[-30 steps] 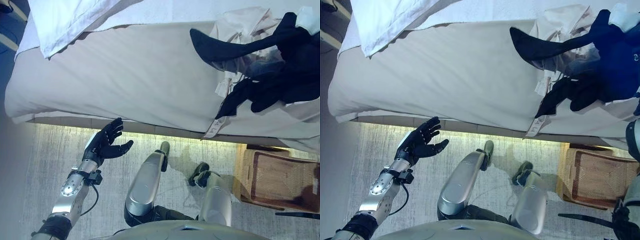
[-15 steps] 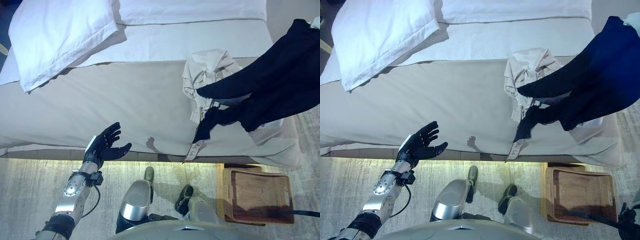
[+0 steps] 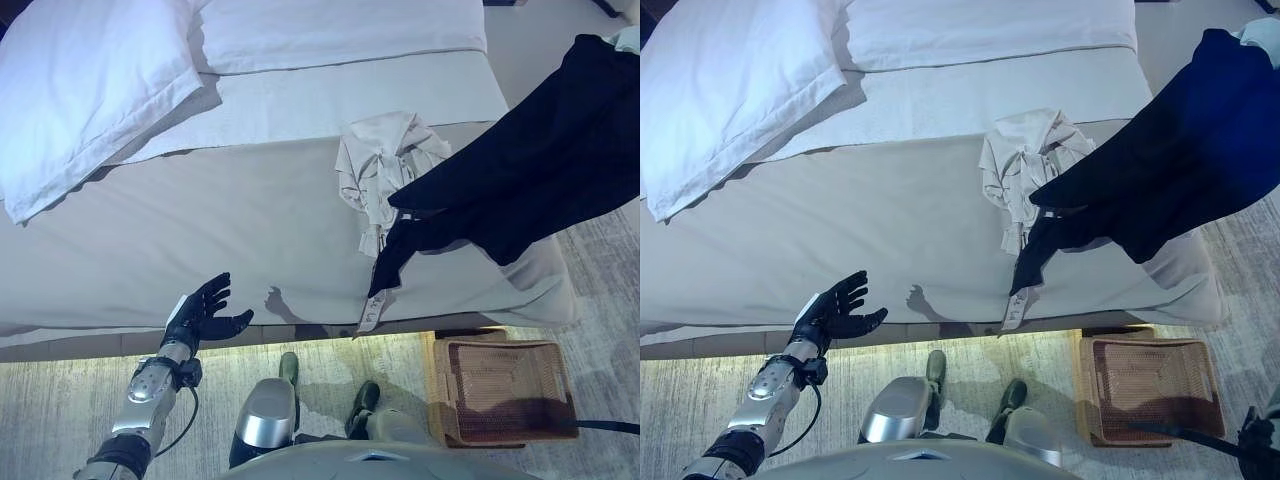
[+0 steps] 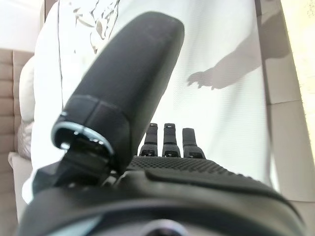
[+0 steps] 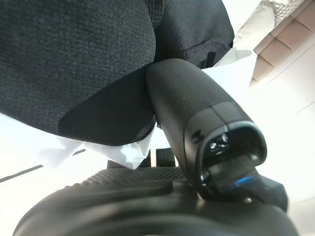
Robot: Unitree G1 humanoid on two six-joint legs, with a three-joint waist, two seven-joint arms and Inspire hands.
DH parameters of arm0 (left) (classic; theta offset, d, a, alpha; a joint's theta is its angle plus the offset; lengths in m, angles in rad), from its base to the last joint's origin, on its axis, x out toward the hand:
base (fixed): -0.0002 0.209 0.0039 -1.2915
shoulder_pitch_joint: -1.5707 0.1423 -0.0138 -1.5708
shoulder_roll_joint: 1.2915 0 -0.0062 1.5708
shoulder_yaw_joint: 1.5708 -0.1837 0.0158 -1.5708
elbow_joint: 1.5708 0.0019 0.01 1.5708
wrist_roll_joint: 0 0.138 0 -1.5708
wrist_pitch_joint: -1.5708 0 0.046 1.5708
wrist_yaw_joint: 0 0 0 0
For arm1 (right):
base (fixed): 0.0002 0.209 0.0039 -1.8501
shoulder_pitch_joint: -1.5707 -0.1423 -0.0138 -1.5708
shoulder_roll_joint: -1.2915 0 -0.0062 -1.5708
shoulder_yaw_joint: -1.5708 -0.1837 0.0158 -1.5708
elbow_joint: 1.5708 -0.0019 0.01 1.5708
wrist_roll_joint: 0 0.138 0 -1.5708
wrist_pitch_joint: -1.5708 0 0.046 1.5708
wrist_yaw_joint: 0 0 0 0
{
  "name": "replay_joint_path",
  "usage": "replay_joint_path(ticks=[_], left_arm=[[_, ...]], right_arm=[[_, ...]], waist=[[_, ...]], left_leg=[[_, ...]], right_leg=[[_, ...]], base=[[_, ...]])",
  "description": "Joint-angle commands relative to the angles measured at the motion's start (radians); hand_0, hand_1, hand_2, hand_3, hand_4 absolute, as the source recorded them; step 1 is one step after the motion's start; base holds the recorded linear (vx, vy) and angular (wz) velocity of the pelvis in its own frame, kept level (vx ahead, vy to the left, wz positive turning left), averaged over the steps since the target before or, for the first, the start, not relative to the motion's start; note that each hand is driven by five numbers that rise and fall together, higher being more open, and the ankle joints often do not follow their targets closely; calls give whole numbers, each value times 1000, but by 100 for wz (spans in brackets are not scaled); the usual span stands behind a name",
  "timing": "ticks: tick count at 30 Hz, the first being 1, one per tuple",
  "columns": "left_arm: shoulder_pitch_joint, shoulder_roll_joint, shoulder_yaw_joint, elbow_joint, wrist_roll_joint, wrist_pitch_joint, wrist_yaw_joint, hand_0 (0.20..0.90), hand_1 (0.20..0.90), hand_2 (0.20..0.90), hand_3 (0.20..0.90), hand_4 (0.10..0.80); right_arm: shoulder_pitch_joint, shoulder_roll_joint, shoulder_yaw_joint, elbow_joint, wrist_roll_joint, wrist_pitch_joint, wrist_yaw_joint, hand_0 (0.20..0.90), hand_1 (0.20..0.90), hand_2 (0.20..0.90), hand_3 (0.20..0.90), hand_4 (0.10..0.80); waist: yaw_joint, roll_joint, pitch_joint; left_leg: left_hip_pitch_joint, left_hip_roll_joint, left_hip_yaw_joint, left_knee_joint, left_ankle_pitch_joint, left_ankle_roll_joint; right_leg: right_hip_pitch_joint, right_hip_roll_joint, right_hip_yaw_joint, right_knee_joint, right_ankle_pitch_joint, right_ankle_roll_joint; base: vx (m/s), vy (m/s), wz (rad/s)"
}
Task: Pick up the clothes from the bed and place them into the basket
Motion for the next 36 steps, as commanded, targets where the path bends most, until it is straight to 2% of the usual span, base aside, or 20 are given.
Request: replay_joint_path(ticks=[1,3,9,20,30,36], left_arm=[[16,37,-22,5,53,-91,14,900,900,900,900,800],[6,36,-26,11,59,-90,16,900,900,900,900,800],[-58,22,-66,92,80,-103,39,900,900,900,900,800],[-92,-9,-33,199,86,-88,38,900,900,900,900,800],[-116,-10,-1,254,102,-104,40,900,900,900,900,800],[-128,-8,12,272,95,-106,24,900,900,900,900,800]], right_arm=[[-126,-127,130,-123,35,-136,-139,300,300,300,200,100],[-134,-133,137,-132,38,-138,-145,300,300,300,200,100],[-183,-168,175,-175,41,-135,-178,300,300,300,200,100],[-89,-267,109,-311,49,-78,-191,300,300,300,200,100],[101,-377,-41,-389,60,-98,-149,300,300,300,200,100],[267,-401,-194,-405,101,-111,-95,300,300,300,200,100]], waist=[[-34,-53,-287],[-42,-52,-290],[-116,-48,-319],[-222,-49,-347],[-298,-50,-359],[-337,-43,-357]], left_leg=[[0,68,9,-39,-26,-75],[4,69,16,-40,-27,-75],[37,76,61,-59,-27,-78],[60,85,107,-50,-49,-73],[71,95,136,-39,-66,-68],[71,104,150,-15,-82,-66]], right_leg=[[-59,-40,21,103,-67,63],[-59,-39,26,102,-66,63],[-59,-28,73,75,-49,71],[-92,0,179,71,-43,72],[-122,22,249,94,-48,74],[-144,31,279,118,-55,70]], base=[[-43,-11,-24],[-24,-2,-23],[-9,6,-23],[18,10,-36],[16,-3,-27],[-6,-22,-20]])
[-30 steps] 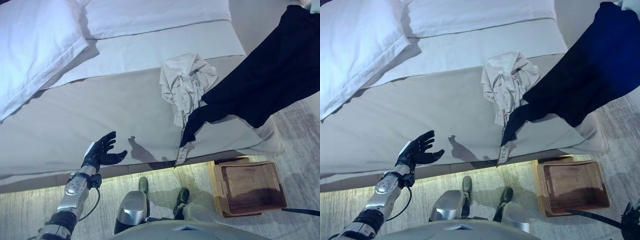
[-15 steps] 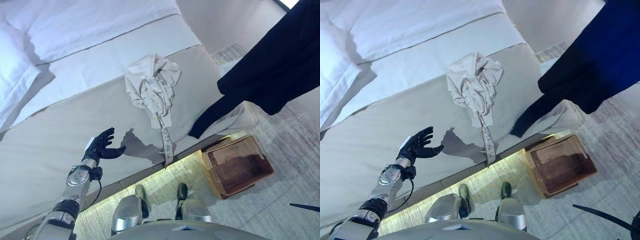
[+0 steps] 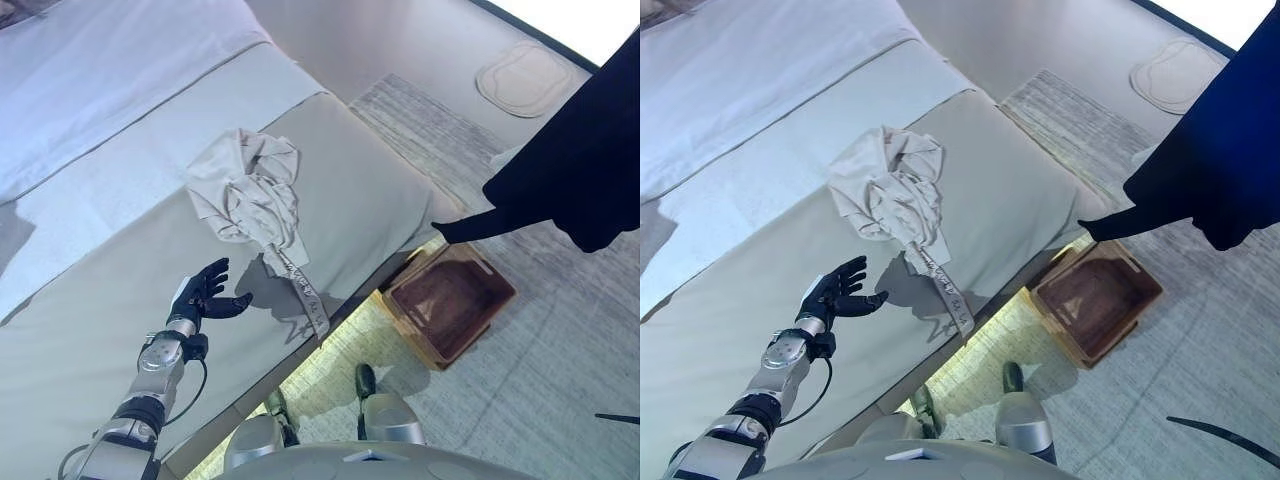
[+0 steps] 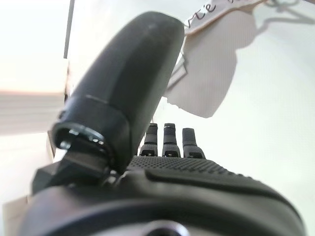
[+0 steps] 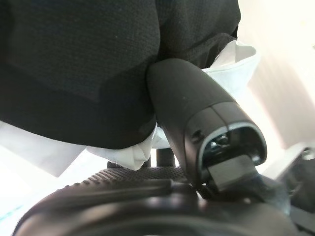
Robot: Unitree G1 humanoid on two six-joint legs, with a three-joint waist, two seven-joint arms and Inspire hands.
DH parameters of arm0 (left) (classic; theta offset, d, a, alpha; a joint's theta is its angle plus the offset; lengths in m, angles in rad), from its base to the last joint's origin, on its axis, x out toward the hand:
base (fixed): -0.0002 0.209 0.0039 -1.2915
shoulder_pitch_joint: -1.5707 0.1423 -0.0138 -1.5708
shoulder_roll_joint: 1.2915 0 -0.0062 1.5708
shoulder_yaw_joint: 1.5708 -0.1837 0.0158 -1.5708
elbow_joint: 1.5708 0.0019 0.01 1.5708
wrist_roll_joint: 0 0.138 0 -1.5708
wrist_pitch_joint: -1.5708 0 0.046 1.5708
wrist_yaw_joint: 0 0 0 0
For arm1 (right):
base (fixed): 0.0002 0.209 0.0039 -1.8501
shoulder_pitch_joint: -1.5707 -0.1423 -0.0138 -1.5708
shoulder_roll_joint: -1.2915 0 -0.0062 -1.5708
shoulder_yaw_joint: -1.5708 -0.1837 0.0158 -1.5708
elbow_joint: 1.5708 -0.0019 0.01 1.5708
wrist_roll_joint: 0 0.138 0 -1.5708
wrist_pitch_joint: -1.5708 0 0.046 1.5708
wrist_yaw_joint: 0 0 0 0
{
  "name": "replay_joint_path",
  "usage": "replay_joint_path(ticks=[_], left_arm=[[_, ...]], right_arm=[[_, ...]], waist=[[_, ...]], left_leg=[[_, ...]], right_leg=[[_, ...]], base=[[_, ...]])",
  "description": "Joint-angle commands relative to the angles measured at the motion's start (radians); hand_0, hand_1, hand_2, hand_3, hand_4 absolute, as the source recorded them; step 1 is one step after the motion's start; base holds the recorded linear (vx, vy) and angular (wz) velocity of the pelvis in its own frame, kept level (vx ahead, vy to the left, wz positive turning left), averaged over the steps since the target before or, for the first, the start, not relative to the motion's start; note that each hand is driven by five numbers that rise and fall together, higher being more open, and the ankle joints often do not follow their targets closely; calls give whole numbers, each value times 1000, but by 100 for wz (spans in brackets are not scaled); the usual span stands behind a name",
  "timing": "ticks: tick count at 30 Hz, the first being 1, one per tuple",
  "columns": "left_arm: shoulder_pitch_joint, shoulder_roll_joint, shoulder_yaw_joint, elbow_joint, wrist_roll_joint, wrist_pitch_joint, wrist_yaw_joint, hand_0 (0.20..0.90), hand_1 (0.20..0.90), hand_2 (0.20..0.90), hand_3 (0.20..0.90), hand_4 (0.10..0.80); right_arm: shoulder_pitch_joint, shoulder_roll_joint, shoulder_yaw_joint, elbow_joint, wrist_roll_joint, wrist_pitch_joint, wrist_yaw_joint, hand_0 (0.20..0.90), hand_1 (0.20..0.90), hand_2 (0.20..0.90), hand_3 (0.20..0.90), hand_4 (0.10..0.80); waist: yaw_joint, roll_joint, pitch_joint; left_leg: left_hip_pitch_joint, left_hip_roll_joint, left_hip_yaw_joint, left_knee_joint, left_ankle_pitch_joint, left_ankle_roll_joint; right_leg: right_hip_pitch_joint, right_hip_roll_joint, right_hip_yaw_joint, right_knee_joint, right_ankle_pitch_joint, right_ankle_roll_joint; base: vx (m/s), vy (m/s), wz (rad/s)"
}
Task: Pick up the clothes from the bed and place them into the basket
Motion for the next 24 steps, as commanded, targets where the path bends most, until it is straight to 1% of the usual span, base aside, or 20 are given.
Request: replay_joint_path(ticks=[1,6,9,13,14,18,24], left_arm=[[53,34,-3,42,15,-98,-10,900,900,900,900,800],[51,20,8,47,16,-88,-12,900,900,900,900,800],[49,16,8,57,16,-87,-19,900,900,900,900,800],[44,11,12,72,18,-86,-27,900,900,900,900,800],[39,9,14,76,21,-81,-32,900,900,900,900,800],[29,7,14,77,23,-73,-39,900,900,900,900,800],[22,7,13,61,24,-64,-50,900,900,900,900,800]], right_arm=[[116,-82,-96,-77,57,-103,-13,300,300,300,200,100],[313,-27,-251,-88,34,-122,64,300,300,300,200,100],[383,5,-293,-75,18,-130,98,300,300,300,200,100],[455,58,-334,-65,5,-148,114,300,300,300,200,100],[491,86,-355,-68,-6,-148,116,300,300,300,200,100],[562,147,-394,-65,-14,-140,115,300,300,300,200,100],[614,251,-406,-40,-31,-130,113,300,300,300,200,100]], waist=[[-7,-32,-305],[-19,-32,-302],[-19,-32,-301],[-21,-26,-297],[-21,-24,-294],[-20,-17,-287],[-11,-5,-270]], left_leg=[[-9,59,-46,119,-168,-65],[-4,64,-36,110,-164,-73],[0,67,-32,106,-161,-77],[3,70,-27,102,-159,-79],[4,70,-25,100,-158,-80],[1,69,-24,96,-155,-81],[0,66,-24,98,-157,-78]], right_leg=[[-121,11,11,187,-136,62],[-124,16,22,167,-122,64],[-125,17,22,162,-118,63],[-127,19,19,162,-118,62],[-128,20,17,162,-118,62],[-130,21,13,159,-117,62],[-134,17,4,161,-116,62]], base=[[-22,-32,-21],[-17,-25,-18],[1,-23,-11],[-14,-25,-2],[-37,-33,-1],[-34,-38,0],[-27,-37,0]])
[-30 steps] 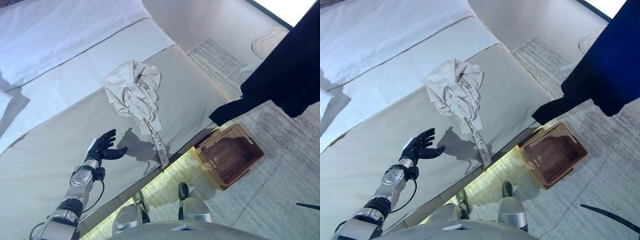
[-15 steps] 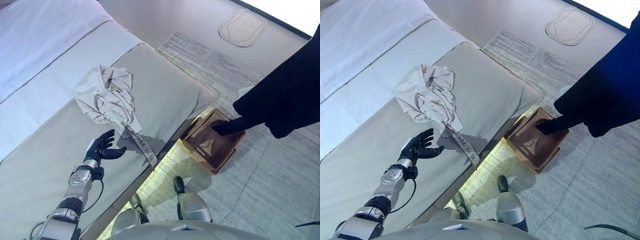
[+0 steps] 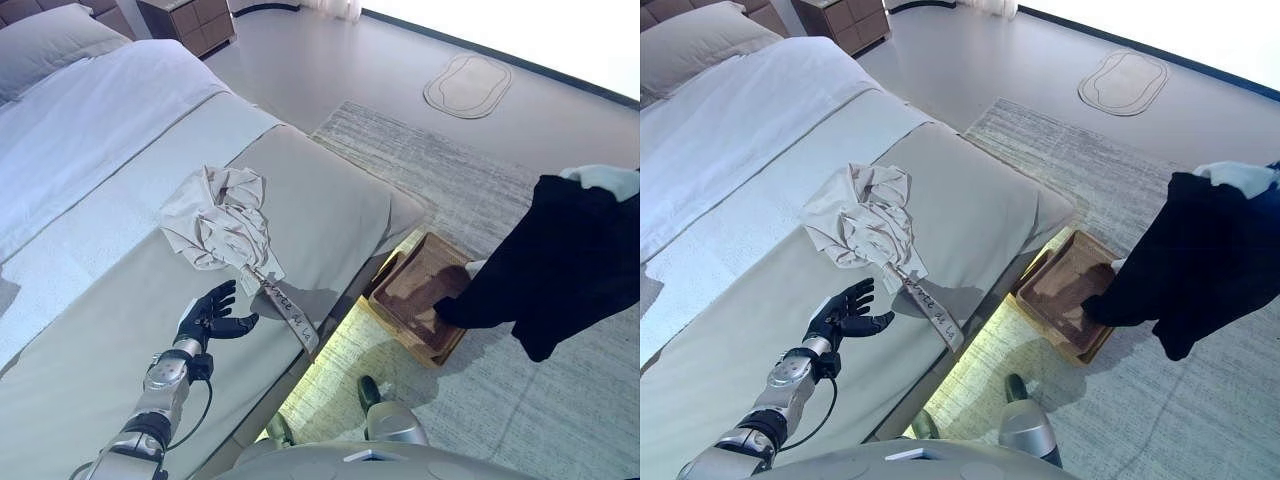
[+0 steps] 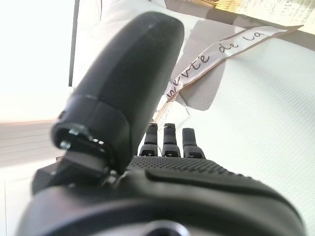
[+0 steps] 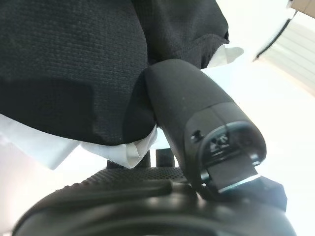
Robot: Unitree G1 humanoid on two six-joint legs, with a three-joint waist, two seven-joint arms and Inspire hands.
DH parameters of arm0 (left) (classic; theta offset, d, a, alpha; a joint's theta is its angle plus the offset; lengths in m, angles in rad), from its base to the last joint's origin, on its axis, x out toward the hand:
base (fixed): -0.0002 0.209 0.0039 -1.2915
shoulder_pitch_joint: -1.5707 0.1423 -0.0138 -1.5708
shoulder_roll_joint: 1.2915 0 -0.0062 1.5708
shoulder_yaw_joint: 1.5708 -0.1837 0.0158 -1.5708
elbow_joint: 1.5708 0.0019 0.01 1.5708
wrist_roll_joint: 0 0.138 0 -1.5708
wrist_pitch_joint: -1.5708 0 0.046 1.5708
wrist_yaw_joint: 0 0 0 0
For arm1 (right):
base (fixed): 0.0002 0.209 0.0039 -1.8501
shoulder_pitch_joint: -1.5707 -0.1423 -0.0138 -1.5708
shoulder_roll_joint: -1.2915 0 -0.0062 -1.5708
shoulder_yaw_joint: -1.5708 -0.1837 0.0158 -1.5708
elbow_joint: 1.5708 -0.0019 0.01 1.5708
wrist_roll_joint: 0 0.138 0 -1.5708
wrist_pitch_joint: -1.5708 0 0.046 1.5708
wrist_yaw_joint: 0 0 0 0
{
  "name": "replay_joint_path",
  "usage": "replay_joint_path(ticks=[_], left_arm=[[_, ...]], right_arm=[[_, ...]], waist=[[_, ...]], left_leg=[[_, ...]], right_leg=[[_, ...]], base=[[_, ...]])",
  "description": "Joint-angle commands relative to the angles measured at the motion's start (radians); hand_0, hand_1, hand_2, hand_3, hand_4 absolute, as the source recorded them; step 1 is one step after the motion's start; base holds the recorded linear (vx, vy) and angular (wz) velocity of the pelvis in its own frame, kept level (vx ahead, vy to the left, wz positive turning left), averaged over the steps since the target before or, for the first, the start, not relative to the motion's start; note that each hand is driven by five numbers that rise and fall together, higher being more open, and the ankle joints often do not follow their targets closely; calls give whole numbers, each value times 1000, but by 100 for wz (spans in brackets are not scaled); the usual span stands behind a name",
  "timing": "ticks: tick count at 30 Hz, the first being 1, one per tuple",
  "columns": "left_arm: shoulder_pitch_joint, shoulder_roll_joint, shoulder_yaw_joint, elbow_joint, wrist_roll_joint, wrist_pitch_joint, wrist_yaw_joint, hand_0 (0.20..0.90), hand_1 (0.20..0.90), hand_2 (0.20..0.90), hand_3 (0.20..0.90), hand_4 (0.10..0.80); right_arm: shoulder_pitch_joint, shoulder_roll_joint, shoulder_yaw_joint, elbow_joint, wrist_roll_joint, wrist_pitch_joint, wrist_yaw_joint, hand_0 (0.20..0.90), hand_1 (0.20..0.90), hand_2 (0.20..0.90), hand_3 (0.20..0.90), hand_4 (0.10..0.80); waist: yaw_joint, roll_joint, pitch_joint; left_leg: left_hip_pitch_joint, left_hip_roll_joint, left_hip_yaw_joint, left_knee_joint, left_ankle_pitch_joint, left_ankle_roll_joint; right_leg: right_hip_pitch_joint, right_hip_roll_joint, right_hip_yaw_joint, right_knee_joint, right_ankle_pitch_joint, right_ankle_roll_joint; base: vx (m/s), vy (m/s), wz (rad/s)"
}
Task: Pick up the clothes from the bed and place them into the basket
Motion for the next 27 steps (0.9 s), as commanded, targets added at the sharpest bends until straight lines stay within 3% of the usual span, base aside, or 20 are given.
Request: replay_joint_path(ticks=[1,25,26,27], left_arm=[[-31,55,7,19,26,-68,-9,900,900,900,900,800],[-24,32,-14,-14,43,-53,-57,900,900,900,900,800],[-24,31,-15,-17,41,-51,-57,900,900,900,900,800],[-25,29,-18,-19,39,-50,-56,900,900,900,900,800]], right_arm=[[-92,-12,-104,0,-15,-97,-62,300,300,300,200,100],[-51,210,-42,97,-131,-82,-78,300,300,300,200,100],[-52,215,-38,101,-141,-71,-76,364,364,364,274,174],[-52,220,-34,111,-147,-66,-78,900,900,900,900,800]], waist=[[38,-65,-150],[86,-2,-89],[88,-1,-87],[89,0,-86]], left_leg=[[38,36,-30,101,-146,-31],[13,26,-60,96,-136,-41],[13,26,-61,96,-135,-42],[13,26,-61,96,-135,-43]], right_leg=[[-71,-12,-43,161,-97,37],[-77,-36,-98,168,-110,30],[-76,-37,-100,168,-110,29],[-75,-38,-102,168,-110,29]], base=[[-24,-47,1],[-21,-25,7],[0,0,0],[0,0,0]])
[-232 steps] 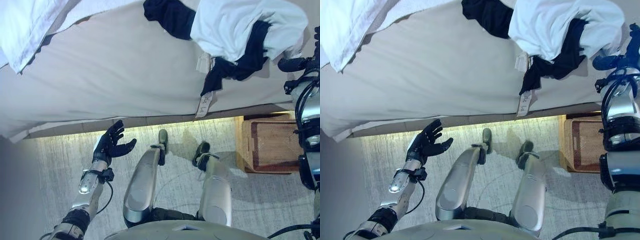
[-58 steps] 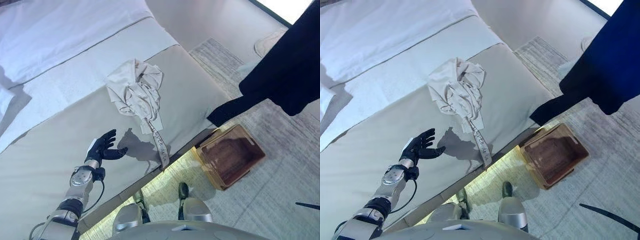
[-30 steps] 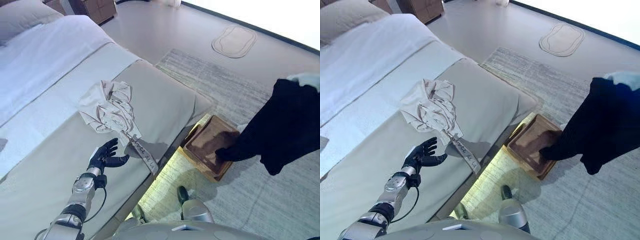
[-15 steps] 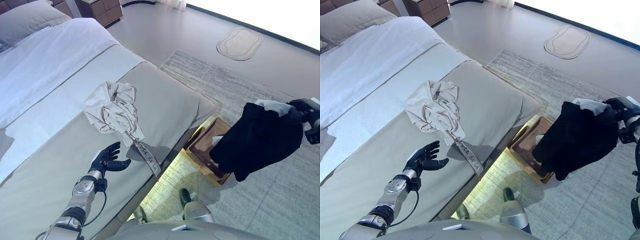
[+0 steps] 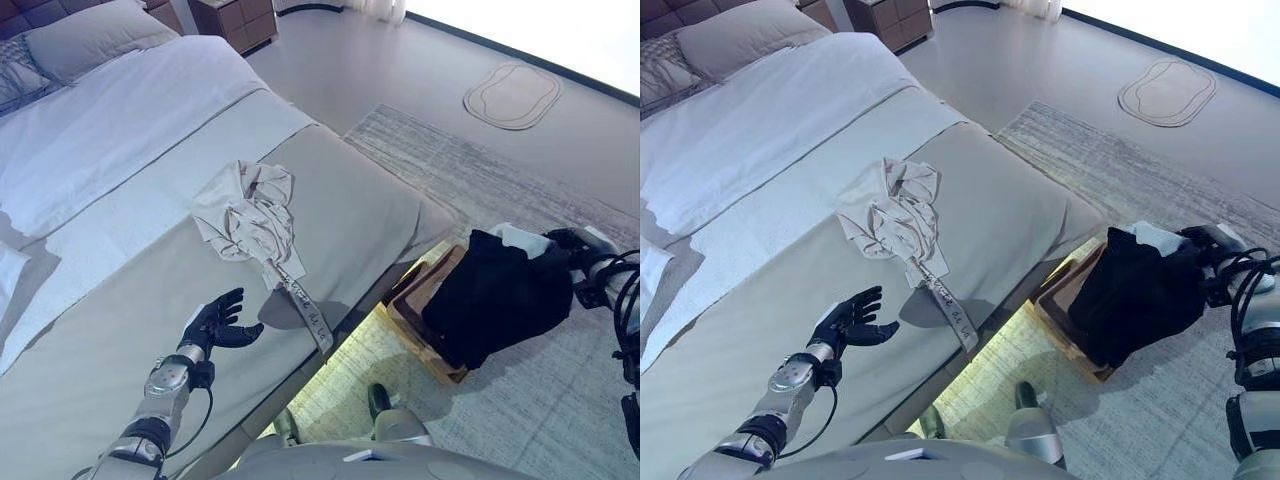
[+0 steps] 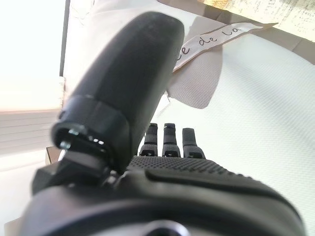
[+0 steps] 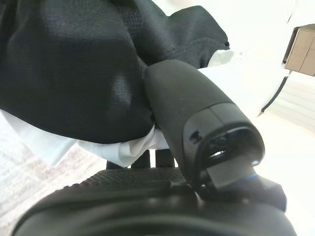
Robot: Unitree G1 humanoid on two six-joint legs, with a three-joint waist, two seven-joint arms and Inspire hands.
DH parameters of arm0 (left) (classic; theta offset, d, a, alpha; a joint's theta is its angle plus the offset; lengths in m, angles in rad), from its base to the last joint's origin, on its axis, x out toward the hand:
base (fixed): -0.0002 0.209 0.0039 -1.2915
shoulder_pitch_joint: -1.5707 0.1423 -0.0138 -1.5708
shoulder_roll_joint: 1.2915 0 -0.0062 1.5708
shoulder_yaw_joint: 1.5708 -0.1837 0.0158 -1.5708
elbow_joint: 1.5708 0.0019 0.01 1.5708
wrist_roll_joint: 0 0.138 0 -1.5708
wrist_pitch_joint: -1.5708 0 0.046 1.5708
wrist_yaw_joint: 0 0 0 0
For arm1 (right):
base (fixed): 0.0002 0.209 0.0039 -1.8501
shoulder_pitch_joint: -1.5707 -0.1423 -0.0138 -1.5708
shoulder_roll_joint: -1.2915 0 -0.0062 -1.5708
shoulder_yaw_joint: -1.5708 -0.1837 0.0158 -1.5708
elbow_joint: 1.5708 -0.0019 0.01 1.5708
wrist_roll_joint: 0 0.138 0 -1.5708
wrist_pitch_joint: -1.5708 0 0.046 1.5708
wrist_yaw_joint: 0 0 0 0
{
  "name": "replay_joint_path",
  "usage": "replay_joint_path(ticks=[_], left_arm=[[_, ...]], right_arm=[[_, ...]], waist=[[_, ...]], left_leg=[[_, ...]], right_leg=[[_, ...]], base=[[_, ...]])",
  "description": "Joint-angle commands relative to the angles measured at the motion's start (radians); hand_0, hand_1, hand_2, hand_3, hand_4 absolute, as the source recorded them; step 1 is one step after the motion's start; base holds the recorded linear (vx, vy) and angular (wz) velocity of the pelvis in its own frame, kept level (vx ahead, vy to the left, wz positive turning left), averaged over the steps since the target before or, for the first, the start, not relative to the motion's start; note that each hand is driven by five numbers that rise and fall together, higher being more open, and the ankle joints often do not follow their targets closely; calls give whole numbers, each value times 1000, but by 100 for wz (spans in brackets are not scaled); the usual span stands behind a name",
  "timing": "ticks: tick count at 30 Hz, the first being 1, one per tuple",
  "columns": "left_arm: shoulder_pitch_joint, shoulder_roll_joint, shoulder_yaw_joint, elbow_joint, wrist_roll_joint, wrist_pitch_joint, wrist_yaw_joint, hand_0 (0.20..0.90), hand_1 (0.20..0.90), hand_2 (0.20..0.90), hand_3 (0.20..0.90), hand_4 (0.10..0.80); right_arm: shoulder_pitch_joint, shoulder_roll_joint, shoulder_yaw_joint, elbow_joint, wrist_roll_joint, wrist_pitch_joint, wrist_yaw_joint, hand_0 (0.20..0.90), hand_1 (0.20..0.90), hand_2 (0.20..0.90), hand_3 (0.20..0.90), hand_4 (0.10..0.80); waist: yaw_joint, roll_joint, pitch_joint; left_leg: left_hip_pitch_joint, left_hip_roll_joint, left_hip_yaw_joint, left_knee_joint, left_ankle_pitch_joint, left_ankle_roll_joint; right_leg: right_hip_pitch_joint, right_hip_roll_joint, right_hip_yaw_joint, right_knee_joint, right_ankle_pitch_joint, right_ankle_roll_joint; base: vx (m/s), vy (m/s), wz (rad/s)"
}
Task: Pick up the clothes from the bed and place them into the basket
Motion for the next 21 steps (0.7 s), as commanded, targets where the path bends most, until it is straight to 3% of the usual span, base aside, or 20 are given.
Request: replay_joint_path(ticks=[1,21], left_arm=[[-45,29,-9,-20,0,-59,-4,900,900,900,900,800],[-28,35,8,-11,-7,-64,-1,900,900,900,900,800]], right_arm=[[-97,-72,-34,26,-19,-56,-50,900,900,900,900,800],[-71,-56,-41,16,-28,-61,-89,900,900,900,900,800]], waist=[[32,-29,-66],[61,-45,-63]], left_leg=[[43,31,-6,97,-150,-40],[50,35,-39,97,-143,-39]], right_leg=[[-75,-24,-45,169,-106,23],[-42,-18,-60,180,-128,14]], base=[[0,0,0],[7,-1,3]])
